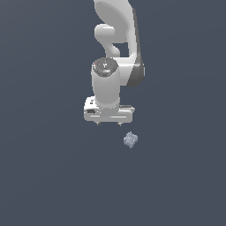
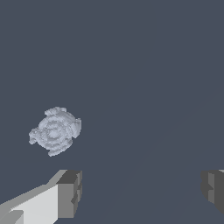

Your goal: Pick up the object and move it to a goal position.

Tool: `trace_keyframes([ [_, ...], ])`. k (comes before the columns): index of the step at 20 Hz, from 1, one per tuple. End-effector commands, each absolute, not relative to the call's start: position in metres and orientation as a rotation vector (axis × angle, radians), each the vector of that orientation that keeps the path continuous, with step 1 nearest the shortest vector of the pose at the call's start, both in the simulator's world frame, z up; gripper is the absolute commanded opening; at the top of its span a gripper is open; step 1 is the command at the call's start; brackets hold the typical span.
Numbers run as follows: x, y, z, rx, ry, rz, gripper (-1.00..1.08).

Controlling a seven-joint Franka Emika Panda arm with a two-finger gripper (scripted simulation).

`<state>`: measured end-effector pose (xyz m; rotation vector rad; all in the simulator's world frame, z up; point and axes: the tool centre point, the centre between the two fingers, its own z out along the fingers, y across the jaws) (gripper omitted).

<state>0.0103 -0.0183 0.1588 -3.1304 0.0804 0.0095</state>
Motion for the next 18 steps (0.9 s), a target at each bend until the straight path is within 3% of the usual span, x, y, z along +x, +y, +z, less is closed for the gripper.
trace_keyframes([
  [1, 0.011, -0.014, 0.157, -3.129, 0.112, 0.01, 1.0],
  [18, 0.024, 0.037, 0.125, -3.082, 0.575, 0.008, 1.0],
])
